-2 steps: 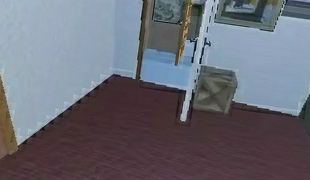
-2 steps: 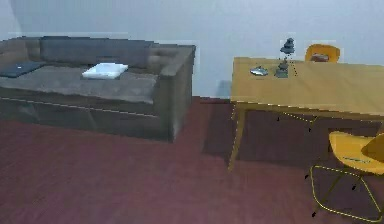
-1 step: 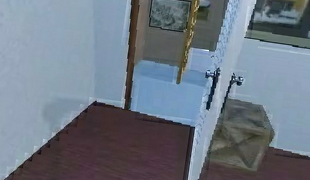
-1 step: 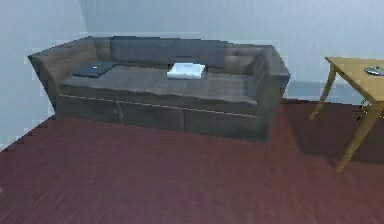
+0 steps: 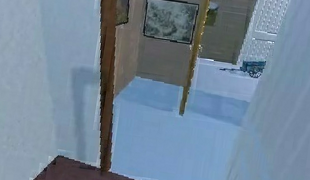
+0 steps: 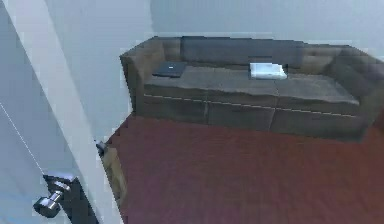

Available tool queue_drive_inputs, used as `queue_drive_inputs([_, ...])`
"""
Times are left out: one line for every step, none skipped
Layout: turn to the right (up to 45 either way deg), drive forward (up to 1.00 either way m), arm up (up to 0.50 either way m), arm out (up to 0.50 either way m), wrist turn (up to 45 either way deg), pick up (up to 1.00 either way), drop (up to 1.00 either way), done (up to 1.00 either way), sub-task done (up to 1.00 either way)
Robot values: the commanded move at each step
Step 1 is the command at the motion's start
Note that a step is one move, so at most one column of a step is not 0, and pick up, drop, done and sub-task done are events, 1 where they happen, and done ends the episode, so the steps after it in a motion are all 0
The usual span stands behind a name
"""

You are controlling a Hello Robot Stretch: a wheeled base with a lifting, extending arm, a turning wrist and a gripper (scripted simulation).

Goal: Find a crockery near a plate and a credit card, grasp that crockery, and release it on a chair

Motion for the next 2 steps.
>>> queue_drive_inputs([0.0,0.50,0.00,0.00,0.0,0.00,0.00,0.00,0.00])
queue_drive_inputs([9.0,0.00,0.00,0.00,0.0,0.00,0.00,0.00,0.00])
